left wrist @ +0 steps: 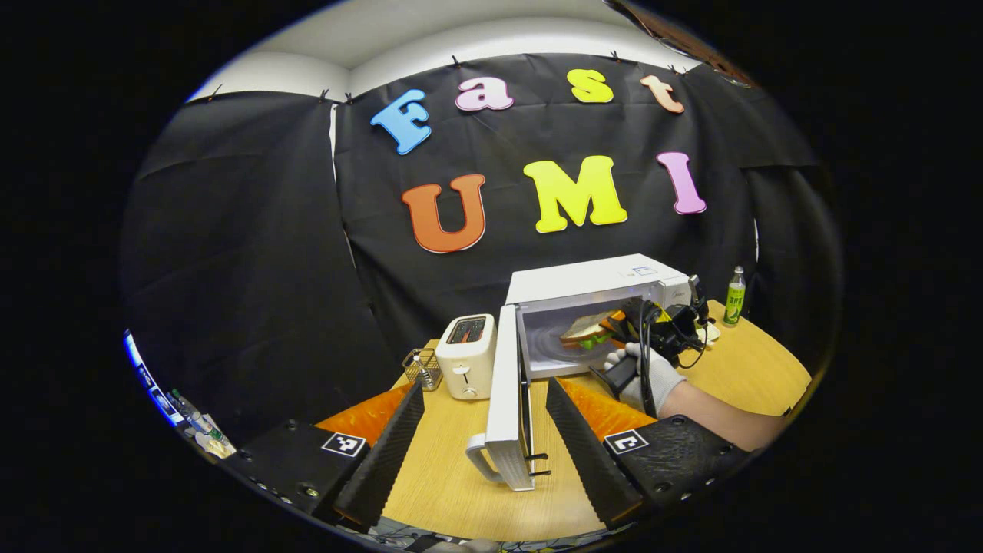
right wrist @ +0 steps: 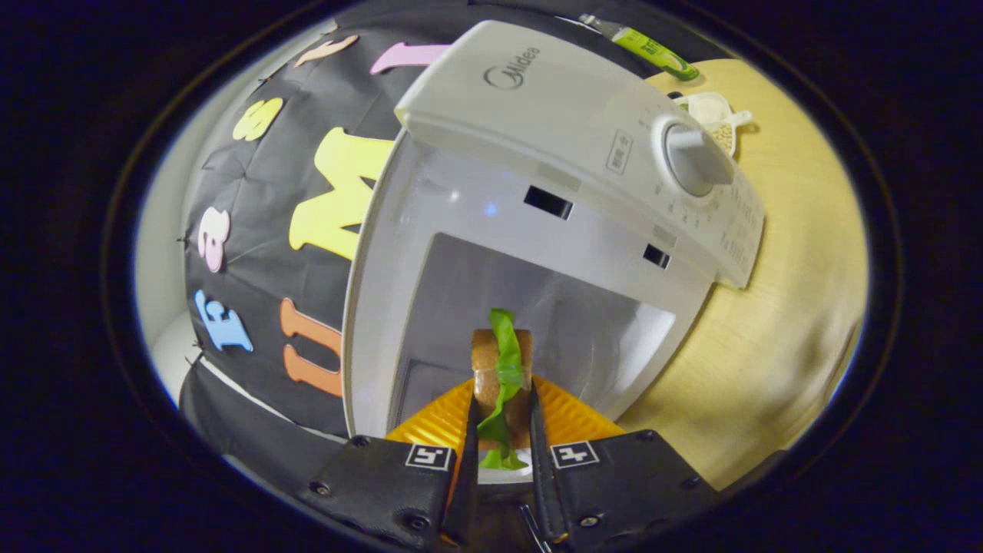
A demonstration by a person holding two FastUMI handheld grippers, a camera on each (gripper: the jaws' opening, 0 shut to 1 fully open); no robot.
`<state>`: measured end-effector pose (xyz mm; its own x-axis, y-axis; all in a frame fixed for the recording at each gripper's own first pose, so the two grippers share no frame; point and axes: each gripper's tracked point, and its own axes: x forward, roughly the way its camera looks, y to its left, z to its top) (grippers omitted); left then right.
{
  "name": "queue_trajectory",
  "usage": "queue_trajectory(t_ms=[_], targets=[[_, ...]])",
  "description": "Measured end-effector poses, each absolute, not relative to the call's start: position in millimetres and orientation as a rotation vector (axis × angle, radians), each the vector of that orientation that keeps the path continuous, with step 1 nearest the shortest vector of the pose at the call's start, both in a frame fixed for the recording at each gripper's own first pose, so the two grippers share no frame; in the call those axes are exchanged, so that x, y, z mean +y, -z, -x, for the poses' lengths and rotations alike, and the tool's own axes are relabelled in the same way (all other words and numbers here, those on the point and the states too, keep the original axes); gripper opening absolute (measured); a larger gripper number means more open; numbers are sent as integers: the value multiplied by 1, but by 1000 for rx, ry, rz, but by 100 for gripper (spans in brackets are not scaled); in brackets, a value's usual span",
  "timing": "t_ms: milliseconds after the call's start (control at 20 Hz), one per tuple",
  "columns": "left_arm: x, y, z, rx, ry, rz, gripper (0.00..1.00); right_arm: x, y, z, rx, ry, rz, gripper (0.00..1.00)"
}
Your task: Open the microwave oven with the left hand, put the food in, and close the microwave oven.
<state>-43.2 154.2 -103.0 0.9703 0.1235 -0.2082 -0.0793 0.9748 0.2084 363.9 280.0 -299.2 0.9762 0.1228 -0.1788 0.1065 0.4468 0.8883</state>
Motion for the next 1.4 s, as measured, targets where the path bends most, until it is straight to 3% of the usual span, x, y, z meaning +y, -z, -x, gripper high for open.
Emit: queue_trajectory(t_ms=[150, 200, 250, 300, 350, 400, 450, 500, 550, 600, 700, 750, 800, 850, 900, 950, 1000, 1300, 1350, 1400], targets=[[161, 110, 41, 247, -94, -206, 97, 292, 314, -381, 225, 24, -1039, 34], [162, 109, 40, 249, -88, -212, 97, 295, 322, -384, 246, 39, -999, 25], [164, 109, 38, 250, -83, -215, 97, 293, 328, -385, 247, 52, -966, 25], [165, 108, 36, 246, -79, -212, 97, 291, 327, -388, 232, 57, -948, 35], [166, 105, 34, 244, -75, -206, 97, 288, 329, -389, 239, 66, -906, 27], [166, 105, 31, 241, -73, -201, 97, 286, 333, -389, 243, 69, -841, 39], [167, 106, 30, 240, -70, -198, 97, 284, 338, -388, 252, 72, -776, 33], [168, 106, 28, 237, -72, -199, 97, 282, 339, -388, 260, 70, -704, 38], [169, 106, 27, 234, -70, -198, 97, 283, 337, -387, 256, 63, -635, 49], [171, 108, 26, 236, -77, -199, 97, 279, 332, -387, 247, 66, -562, 41], [171, 109, 25, 234, -78, -195, 97, 271, 324, -387, 229, 81, -372, 72], [172, 111, 24, 236, -80, -194, 97, 268, 320, -383, 222, 81, -290, 68], [172, 110, 24, 231, -81, -195, 97, 268, 314, -382, 219, 70, -243, 99], [174, 110, 24, 229, -84, -197, 97, 269, 307, -381, 207, 60, -209, 91], [175, 110, 24, 230, -89, -197, 96, 270, 301, -377, 205, 49, -181, 100], [177, 110, 25, 227, -91, -194, 97, 273, 296, -373, 201, 32, -164, 100], [178, 109, 25, 224, -94, -190, 97, 275, 290, -366, 198, 11, -146, 92], [191, 97, 28, 186, -115, -175, 97, 278, 244, -327, 178, -111, -57, 92], [193, 94, 31, 176, -117, -177, 96, 275, 237, -317, 188, -129, -47, 100], [195, 91, 32, 170, -119, -177, 97, 272, 230, -305, 197, -142, -50, 92]])
